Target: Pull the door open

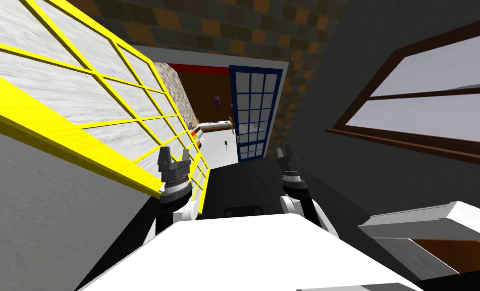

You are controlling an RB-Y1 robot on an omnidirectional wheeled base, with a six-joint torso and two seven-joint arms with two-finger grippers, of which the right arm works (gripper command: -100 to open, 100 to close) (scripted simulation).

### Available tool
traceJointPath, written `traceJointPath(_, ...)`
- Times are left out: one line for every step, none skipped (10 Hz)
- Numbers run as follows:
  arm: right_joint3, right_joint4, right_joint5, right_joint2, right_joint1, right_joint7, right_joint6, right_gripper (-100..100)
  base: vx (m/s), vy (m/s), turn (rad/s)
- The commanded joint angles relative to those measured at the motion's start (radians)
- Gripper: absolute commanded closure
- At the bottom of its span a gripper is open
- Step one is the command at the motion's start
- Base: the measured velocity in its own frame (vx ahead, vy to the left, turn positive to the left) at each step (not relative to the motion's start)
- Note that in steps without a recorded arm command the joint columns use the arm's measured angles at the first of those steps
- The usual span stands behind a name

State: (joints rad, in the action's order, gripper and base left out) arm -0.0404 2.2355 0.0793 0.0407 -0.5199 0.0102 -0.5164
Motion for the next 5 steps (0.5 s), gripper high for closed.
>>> traceJointPath(0.004,-0.03,0.008,0.007,0.01,-0.022,-0.01,-100,0.063,0.026,0.003)
traceJointPath(0.007,-0.047,0.012,0.011,0.015,-0.034,-0.015,-100,0.129,0.03,0.001)
traceJointPath(0.009,-0.065,0.016,0.015,0.02,-0.046,-0.02,-100,0.126,0.035,0.004)
traceJointPath(0.012,-0.082,0.021,0.018,0.026,-0.059,-0.026,-100,0.112,0.027,0.001)
traceJointPath(0.015,-0.107,0.027,0.023,0.033,-0.077,-0.034,-100,0.12,0.036,0.006)
